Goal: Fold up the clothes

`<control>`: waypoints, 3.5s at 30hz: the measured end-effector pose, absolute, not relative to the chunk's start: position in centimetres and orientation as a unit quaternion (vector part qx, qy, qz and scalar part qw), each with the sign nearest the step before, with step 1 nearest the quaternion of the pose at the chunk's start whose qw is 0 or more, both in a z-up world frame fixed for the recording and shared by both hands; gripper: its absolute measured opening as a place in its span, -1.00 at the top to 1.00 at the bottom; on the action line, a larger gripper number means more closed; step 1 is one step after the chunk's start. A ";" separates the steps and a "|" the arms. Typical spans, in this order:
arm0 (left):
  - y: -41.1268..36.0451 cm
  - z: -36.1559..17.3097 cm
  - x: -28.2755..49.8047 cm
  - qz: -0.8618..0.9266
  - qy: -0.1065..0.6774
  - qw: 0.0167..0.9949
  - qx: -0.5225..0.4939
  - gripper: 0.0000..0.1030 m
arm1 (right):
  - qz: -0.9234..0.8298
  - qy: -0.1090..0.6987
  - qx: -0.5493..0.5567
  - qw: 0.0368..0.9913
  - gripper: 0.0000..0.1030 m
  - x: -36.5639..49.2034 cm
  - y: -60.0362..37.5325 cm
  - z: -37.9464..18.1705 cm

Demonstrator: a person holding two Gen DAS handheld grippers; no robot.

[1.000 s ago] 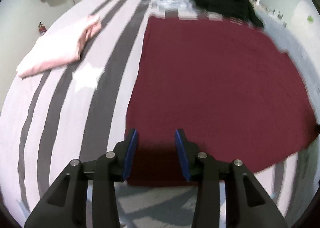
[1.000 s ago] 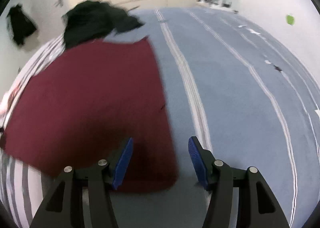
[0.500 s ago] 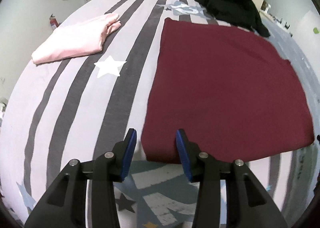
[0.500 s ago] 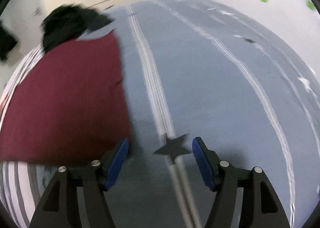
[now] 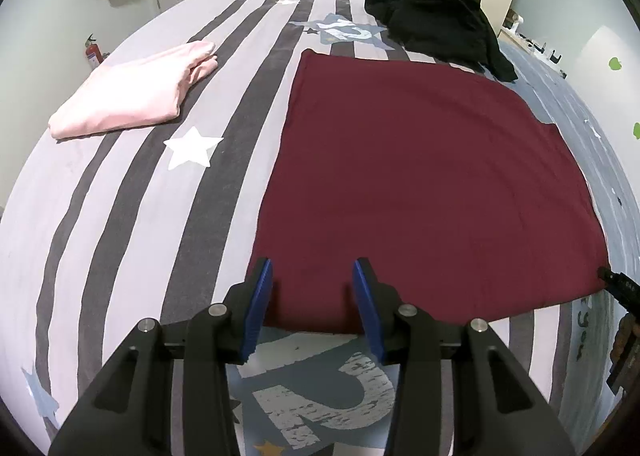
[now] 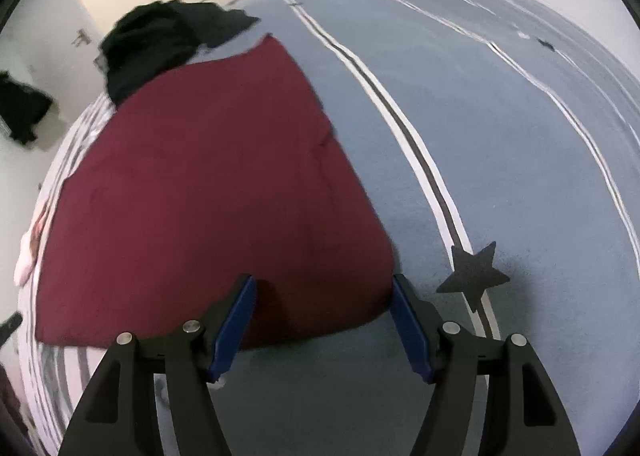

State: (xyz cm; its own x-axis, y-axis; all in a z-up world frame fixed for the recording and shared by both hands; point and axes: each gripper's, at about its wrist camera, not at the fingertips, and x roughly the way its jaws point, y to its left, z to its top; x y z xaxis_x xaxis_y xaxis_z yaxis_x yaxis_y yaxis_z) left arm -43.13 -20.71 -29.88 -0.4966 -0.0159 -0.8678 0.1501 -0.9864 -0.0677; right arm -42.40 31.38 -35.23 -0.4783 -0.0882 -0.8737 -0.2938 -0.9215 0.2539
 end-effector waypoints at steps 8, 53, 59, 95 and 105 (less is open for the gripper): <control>-22.9 -29.7 -41.9 -0.859 0.077 0.063 0.503 0.25 | 0.830 0.217 -0.508 0.082 -0.26 -42.0 32.6 -35.6; -33.8 -29.7 -45.8 -0.861 0.108 -0.057 0.494 0.25 | 0.864 0.068 -0.494 -0.062 0.15 -50.2 -2.7 -27.7; -28.7 -30.0 -52.0 -0.863 0.112 -0.113 0.480 0.25 | 0.861 0.075 -0.502 -0.041 0.15 -53.1 0.6 -29.4; -21.5 -34.6 -67.7 -0.872 0.032 -0.123 0.473 0.98 | 0.898 0.036 -0.434 -0.067 0.32 -66.2 -1.5 -29.3; -26.0 -34.8 -68.0 -0.875 0.072 -0.071 0.473 0.97 | 0.881 0.071 -0.466 -0.046 0.84 -71.9 0.1 -32.4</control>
